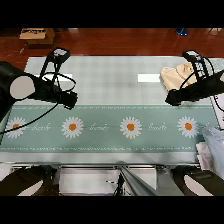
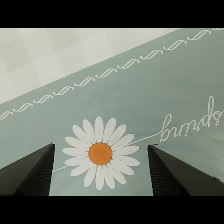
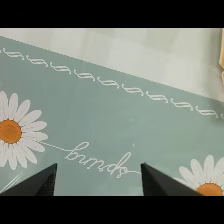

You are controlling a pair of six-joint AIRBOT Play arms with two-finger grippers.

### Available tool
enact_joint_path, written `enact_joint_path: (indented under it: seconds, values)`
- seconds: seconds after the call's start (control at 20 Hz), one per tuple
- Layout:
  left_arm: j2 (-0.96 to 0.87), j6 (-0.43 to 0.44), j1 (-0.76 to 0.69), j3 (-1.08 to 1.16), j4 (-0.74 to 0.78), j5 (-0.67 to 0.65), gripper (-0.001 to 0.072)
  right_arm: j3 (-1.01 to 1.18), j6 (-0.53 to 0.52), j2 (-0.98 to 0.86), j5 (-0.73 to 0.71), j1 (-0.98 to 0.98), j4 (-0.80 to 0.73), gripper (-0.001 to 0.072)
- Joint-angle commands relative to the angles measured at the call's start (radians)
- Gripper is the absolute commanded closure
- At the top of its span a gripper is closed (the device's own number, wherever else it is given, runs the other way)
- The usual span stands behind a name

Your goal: Fold the shirts.

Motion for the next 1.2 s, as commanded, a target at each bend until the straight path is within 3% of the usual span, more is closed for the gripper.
enact_joint_path:
  seconds: [0.0, 0.55, 0.8, 0.9, 1.0, 1.15]
  values:
    - [0.000, 0.000, 0.000, 0.001, 0.000, 0.000, -0.0009, 0.001, 0.000, 0.000, 0.000, 0.001, 0.000, 0.0132]
    - [-0.001, 0.028, 0.000, 0.001, 0.002, 0.009, -0.0010, 0.001, 0.001, 0.000, -0.036, 0.001, 0.015, 0.0132]
    - [-0.001, 0.051, 0.000, 0.001, -0.001, 0.191, -0.0010, 0.001, 0.000, 0.000, -0.101, 0.001, 0.017, 0.0133]
    - [-0.001, 0.027, 0.000, 0.002, -0.034, 0.205, -0.0010, 0.001, 0.013, 0.000, -0.206, 0.001, -0.045, 0.0133]
    - [-0.002, 0.027, 0.000, 0.002, -0.033, 0.227, -0.0009, 0.001, 0.134, 0.000, -0.357, -0.002, -0.222, 0.0133]
    - [-0.002, 0.027, 0.000, 0.002, -0.033, 0.226, -0.0010, 0.001, 0.414, -0.010, -0.586, -0.050, -0.556, 0.0134]
